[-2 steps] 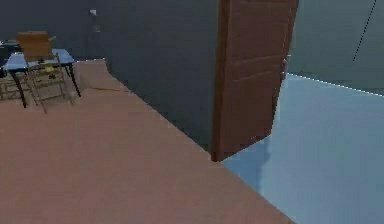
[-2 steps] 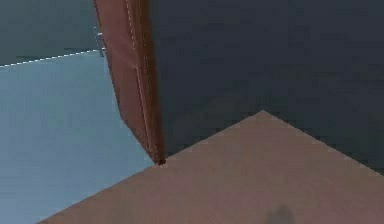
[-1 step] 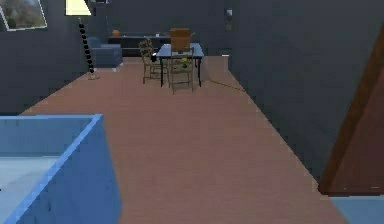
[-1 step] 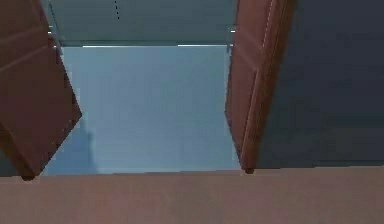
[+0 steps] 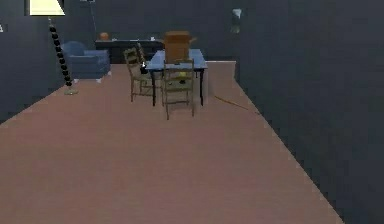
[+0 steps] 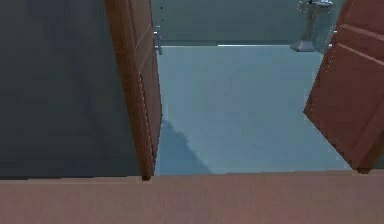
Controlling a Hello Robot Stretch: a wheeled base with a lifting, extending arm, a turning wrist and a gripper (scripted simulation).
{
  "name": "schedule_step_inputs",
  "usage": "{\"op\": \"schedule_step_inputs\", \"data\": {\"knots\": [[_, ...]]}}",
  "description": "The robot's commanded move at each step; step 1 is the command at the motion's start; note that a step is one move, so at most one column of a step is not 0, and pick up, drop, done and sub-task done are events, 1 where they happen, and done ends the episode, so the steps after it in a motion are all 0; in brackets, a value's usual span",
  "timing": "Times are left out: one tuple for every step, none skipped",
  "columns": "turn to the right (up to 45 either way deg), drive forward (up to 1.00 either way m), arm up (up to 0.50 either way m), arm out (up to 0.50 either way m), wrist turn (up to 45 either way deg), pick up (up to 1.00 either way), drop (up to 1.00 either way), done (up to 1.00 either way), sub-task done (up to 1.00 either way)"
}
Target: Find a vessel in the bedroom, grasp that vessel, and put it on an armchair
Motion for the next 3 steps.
{"op": "schedule_step_inputs", "data": {"knots": [[-6.0, 0.0, 0.0, 0.0, 0.0, 0.0, 0.0, 0.0, 0.0], [0.0, 0.35, 0.0, 0.0, 0.0, 0.0, 0.0, 0.0, 0.0], [-18.0, 0.0, 0.0, 0.0, 0.0, 0.0, 0.0, 0.0, 0.0]]}}
